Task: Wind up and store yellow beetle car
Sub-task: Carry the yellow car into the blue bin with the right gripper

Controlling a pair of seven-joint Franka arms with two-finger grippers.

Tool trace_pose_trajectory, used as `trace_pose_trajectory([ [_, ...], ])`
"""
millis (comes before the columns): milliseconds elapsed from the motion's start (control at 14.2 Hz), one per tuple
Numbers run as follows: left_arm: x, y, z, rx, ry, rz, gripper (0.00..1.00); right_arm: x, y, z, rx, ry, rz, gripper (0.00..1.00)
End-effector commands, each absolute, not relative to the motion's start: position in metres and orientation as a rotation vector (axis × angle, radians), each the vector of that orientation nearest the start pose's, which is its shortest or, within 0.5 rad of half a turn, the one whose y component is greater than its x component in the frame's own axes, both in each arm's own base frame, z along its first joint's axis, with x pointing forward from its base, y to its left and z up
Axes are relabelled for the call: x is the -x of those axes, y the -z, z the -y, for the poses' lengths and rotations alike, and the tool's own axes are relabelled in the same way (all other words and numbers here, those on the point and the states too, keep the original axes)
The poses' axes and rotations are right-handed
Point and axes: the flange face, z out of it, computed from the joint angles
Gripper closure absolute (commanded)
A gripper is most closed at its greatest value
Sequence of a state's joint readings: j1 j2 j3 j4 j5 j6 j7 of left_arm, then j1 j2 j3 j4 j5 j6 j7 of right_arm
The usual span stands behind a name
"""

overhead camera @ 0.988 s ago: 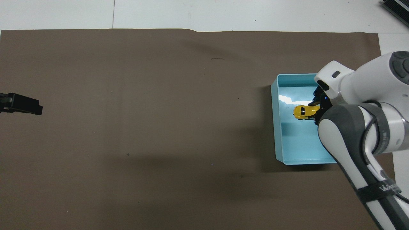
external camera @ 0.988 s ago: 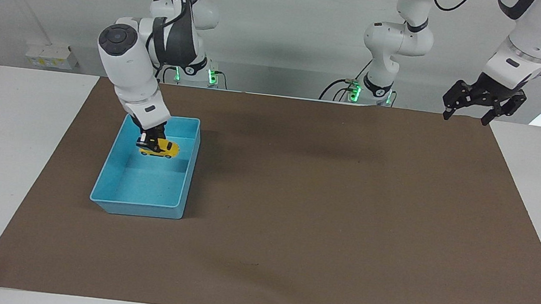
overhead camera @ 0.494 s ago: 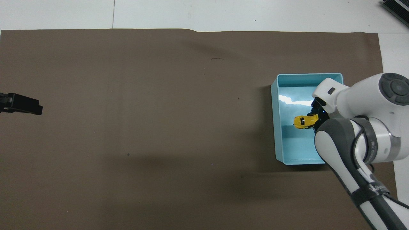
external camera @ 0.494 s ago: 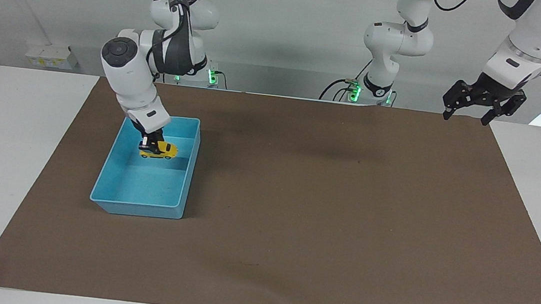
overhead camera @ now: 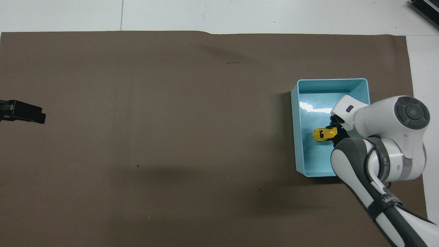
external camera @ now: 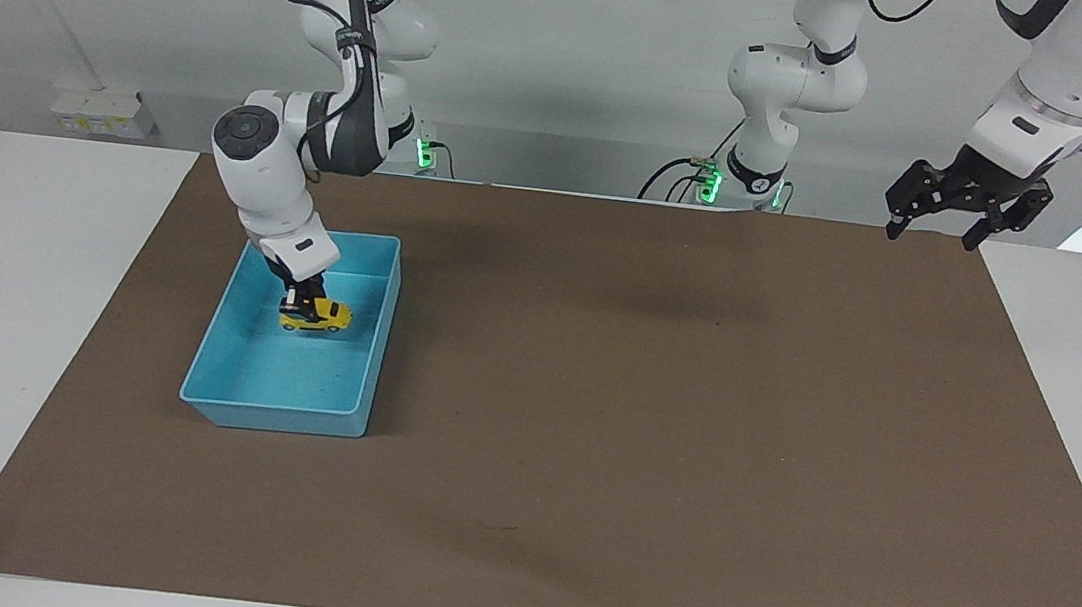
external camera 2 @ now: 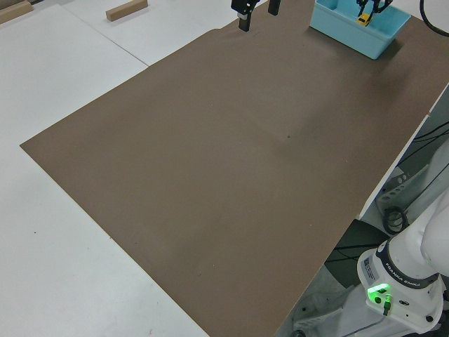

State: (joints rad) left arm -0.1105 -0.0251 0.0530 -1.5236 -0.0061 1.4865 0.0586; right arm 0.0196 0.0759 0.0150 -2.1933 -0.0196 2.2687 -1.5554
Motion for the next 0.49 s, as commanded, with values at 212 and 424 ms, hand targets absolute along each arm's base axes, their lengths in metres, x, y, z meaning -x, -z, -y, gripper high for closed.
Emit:
trace_pose_trajectory([
  [212, -0.5359, -0.6559, 0.0300, 3.130, -0.034, -0.165, 0.00, -0.5375, -0.3357, -0.0143, -2.103, 0.010, -2.305, 0.96],
  [424, -0.5361, -0.6561, 0.0301, 3.130, -0.031, -0.165, 0.00, -0.5375, -0.3355, -0.0151, -2.101, 0.006, -2.304, 0.88],
])
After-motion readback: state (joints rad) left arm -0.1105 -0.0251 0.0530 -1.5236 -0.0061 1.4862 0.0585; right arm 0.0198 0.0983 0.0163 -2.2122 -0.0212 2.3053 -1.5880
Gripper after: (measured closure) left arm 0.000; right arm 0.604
